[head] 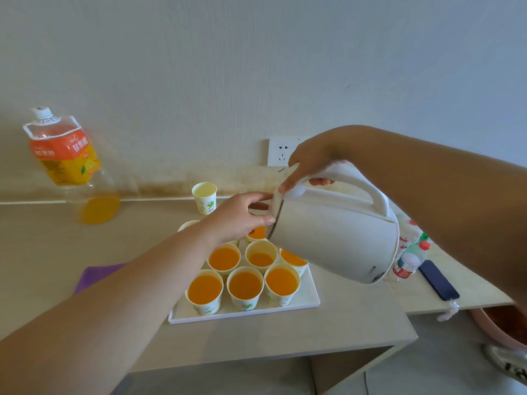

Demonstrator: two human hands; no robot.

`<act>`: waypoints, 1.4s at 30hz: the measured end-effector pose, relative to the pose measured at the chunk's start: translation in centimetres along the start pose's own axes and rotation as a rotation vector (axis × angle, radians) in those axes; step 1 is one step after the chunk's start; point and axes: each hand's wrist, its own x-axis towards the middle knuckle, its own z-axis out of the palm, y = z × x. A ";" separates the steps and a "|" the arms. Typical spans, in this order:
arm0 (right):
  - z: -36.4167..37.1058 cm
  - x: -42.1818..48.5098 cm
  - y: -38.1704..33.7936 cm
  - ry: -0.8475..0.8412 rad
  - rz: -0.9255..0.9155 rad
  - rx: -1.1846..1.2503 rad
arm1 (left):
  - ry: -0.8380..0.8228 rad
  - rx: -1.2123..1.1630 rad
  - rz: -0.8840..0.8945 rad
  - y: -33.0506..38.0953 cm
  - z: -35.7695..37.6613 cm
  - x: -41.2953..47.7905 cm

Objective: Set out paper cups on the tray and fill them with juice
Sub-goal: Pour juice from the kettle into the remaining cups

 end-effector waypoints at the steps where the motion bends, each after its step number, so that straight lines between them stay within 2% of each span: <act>1: 0.0 0.1 -0.2 -0.005 0.008 0.002 | -0.002 -0.006 -0.002 -0.1 0.0 0.0; 42: -0.8 2.2 -1.4 -0.071 0.163 0.012 | -0.032 -0.130 -0.052 -0.6 -0.1 0.3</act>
